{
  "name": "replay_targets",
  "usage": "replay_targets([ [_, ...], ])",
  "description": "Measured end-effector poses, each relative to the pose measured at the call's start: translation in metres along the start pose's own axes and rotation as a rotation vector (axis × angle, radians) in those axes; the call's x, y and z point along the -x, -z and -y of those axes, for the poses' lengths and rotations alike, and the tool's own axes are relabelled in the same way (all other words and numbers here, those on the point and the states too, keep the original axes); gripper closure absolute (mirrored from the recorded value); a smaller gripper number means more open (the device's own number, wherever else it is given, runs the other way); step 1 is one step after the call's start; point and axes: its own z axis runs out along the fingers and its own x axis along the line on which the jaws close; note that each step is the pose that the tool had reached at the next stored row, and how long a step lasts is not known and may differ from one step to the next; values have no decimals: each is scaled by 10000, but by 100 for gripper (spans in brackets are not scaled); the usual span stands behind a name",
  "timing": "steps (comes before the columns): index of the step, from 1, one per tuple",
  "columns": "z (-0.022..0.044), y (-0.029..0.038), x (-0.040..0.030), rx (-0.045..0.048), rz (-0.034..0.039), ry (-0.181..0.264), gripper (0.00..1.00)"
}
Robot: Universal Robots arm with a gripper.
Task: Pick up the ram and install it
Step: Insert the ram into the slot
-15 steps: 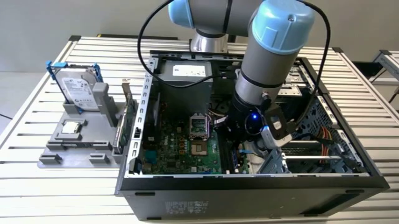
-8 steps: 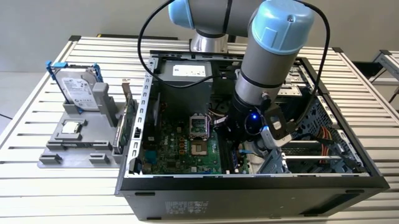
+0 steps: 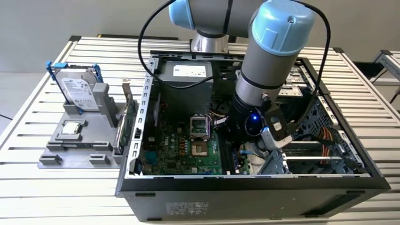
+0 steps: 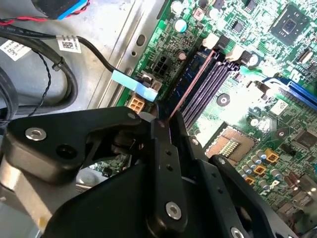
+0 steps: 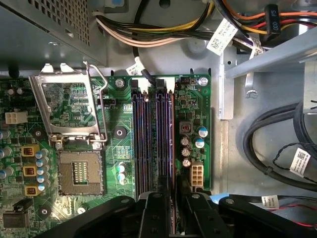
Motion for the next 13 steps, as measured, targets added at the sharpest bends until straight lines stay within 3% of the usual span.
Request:
replay_targets([
  [2, 1, 21, 0, -8, -1, 1, 0],
  [9, 10, 237, -5, -18, -14, 0, 0],
  [13, 12, 272, -6, -32, -29, 2, 0],
])
